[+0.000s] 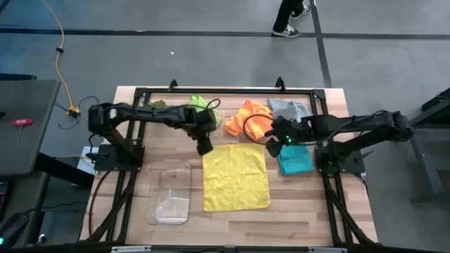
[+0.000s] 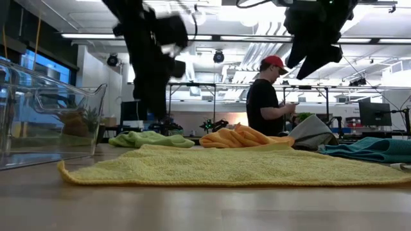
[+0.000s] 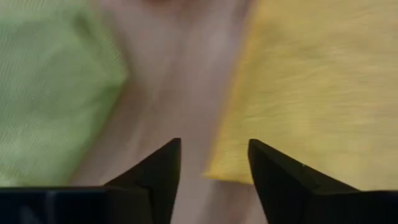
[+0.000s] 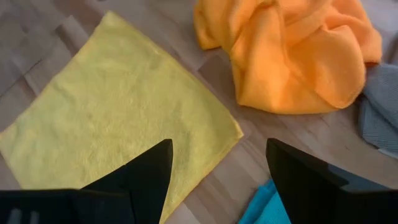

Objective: Fold microfiber towels
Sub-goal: Fold the yellow towel

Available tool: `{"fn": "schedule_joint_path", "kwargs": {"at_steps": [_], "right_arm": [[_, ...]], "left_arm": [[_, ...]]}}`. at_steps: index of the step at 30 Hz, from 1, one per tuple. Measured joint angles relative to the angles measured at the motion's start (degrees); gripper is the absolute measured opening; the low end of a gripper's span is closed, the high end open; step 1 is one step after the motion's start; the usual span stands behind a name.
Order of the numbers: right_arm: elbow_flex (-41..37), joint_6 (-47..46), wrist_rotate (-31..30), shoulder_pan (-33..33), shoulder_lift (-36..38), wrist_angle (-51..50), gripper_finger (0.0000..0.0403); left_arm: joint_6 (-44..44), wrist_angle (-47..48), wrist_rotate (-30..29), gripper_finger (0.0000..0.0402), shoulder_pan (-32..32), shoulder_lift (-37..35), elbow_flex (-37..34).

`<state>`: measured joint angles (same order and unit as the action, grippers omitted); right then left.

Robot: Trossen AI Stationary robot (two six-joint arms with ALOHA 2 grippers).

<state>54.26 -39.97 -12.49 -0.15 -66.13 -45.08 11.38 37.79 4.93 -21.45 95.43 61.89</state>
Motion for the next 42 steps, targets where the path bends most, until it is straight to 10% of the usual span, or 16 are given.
{"fn": "schedule_joint_path", "kwargs": {"at_steps": [30,42], "right_arm": [[0.00,2.58,-2.10,-1.39,-0.09,0.81,0.0252],[-1.09,-0.39,5.70,-5.13,-2.30,-1.92,0.0252]], "left_arm": [[9.71,0.65,9.96,0.0207,0.57,10.36,-0.33],[7.94,2.47,6.40,0.0017,0.74,7.47,-0.49]]}}
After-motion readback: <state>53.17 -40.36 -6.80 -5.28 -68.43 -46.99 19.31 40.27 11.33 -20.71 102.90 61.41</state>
